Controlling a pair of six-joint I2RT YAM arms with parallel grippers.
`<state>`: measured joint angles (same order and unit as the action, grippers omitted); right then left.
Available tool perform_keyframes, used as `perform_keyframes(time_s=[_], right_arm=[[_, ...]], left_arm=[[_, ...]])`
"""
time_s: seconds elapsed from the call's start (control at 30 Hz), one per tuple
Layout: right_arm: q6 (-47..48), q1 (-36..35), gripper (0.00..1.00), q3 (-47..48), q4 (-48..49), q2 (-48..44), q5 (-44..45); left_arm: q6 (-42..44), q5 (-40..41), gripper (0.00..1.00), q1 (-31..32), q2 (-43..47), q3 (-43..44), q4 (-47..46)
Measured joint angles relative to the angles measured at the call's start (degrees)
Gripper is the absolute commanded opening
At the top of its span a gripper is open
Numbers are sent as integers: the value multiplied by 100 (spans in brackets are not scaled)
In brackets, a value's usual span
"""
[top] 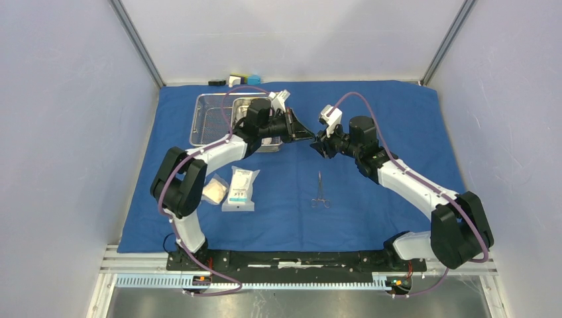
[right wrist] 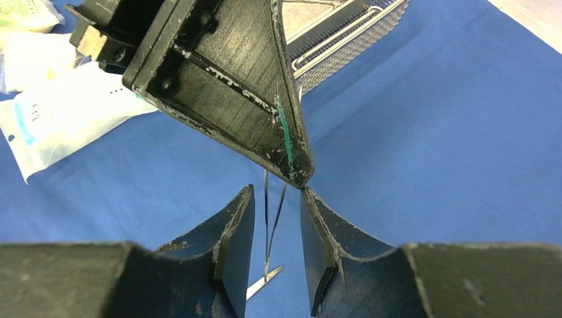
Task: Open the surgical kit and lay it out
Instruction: Place the medical item in the surgical kit.
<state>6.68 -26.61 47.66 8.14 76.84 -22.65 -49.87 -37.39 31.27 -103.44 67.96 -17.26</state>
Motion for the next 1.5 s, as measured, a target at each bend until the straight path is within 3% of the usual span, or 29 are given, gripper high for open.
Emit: perform_keyframes(time_s=[0.5, 0.87, 1.1, 1.27, 1.5], right_arm=[[-352, 214, 42, -323, 291, -72, -249], [-562, 225, 31, -310, 444, 162, -608], [-601, 225, 29, -260, 470, 184, -623], [-608, 225, 20, -225, 470, 188, -621], [-616, 225, 6, -219, 466, 186, -551]], left_arm=[[181, 149, 6, 0, 262, -177, -127], [295, 160, 6, 55, 262, -184, -127], [415, 234, 6, 131, 262, -184, -122], [468, 289, 7, 149, 262, -184, -96], [533, 313, 25, 149, 262, -184, -81]])
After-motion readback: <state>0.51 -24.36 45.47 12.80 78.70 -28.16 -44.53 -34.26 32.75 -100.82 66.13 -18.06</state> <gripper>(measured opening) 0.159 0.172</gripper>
